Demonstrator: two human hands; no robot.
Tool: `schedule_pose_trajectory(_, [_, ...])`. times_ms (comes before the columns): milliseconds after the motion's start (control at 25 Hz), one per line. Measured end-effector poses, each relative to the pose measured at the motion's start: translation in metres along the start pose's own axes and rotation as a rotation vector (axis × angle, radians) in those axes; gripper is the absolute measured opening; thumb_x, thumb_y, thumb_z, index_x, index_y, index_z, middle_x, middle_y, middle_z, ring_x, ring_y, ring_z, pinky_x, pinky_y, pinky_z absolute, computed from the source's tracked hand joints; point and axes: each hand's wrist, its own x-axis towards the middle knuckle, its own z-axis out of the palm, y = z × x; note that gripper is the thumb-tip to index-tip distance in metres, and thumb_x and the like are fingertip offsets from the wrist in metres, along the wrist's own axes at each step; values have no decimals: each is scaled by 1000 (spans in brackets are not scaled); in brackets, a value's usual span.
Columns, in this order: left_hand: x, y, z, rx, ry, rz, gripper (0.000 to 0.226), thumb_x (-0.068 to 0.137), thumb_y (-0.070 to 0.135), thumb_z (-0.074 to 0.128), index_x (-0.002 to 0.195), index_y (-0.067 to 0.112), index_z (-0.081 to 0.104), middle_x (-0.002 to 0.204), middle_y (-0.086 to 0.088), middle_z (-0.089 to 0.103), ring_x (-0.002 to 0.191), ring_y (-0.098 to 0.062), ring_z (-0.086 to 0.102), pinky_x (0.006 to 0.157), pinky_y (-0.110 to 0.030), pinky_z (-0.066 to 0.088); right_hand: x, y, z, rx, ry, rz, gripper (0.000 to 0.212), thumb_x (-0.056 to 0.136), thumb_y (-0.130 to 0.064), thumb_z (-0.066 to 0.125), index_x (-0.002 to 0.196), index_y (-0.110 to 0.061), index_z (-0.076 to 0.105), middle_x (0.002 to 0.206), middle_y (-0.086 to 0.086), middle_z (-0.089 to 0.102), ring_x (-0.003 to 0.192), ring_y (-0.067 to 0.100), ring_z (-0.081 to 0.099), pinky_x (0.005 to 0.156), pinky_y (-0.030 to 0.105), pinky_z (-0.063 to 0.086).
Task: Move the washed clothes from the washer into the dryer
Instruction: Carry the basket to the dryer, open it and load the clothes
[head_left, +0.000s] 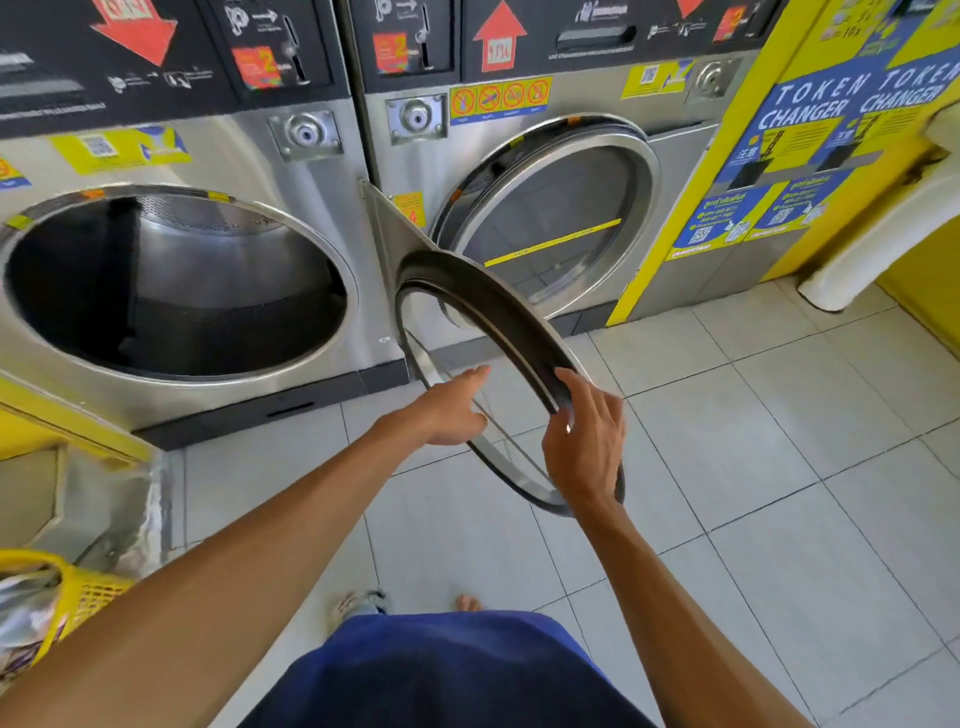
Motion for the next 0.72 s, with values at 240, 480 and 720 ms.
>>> schedule_pose_trajectory(240, [-62, -96, -4, -227, 128, -270, 74, 93, 20, 49, 154, 36, 10, 160, -6, 25, 137, -28, 41, 96, -30, 39, -27, -66, 71, 28, -477, -212, 38, 96, -7, 51, 128, -25, 58, 132, -1, 64, 121, 20, 58, 102, 37, 51])
schedule_pose_trajectory(480, [-145, -205, -24, -366, 365, -467, 69, 95, 17, 52, 153, 31, 17, 160, -2, 26, 141, -29, 36, 106, -38, 39, -78, -169, 155, 11, -753, -440, 41, 99, -11, 49, 135, -27, 53, 139, -2, 58, 129, 18, 52, 104, 32, 44])
schedule_pose_trajectory(720, [-245, -331, -43, -562, 510, -608, 67, 91, 16, 52, 152, 26, 26, 155, -3, 36, 138, -25, 41, 105, -30, 40, -147, -282, 241, 7, -952, -672, 39, 99, -15, 51, 136, -27, 52, 139, 1, 59, 127, 22, 55, 106, 38, 49])
